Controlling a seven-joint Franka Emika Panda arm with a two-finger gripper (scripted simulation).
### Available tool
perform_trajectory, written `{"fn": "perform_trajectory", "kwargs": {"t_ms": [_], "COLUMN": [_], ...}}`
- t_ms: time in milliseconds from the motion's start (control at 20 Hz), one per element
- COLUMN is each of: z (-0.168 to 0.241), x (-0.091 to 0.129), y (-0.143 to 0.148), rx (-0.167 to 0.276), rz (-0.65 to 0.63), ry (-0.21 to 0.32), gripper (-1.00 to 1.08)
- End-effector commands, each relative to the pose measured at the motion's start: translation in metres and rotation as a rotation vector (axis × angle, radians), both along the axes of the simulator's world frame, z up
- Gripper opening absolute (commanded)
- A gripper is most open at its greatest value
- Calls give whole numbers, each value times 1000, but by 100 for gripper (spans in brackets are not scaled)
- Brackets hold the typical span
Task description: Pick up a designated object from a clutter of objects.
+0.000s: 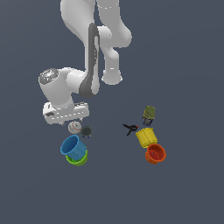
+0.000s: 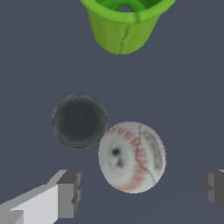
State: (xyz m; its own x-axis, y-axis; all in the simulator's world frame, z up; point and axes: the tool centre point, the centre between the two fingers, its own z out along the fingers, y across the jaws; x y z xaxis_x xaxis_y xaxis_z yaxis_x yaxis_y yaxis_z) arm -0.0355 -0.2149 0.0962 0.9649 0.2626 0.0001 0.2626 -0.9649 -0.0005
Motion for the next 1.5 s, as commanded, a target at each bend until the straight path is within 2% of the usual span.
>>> {"fn": "perform_trajectory", "kwargs": {"t_ms": [0,400,650,700,1450], "z": [-6,-41,-48,-48,-40], "x": [0,-1,-1,-1,1], "y": [0,0,-1,-1,2], "rx": [0,-1,0,0,-1], "rz": [0,2,3,3,1], "ry": [1,0,0,0,-1], "gripper": [100,100,100,-100,-100]}}
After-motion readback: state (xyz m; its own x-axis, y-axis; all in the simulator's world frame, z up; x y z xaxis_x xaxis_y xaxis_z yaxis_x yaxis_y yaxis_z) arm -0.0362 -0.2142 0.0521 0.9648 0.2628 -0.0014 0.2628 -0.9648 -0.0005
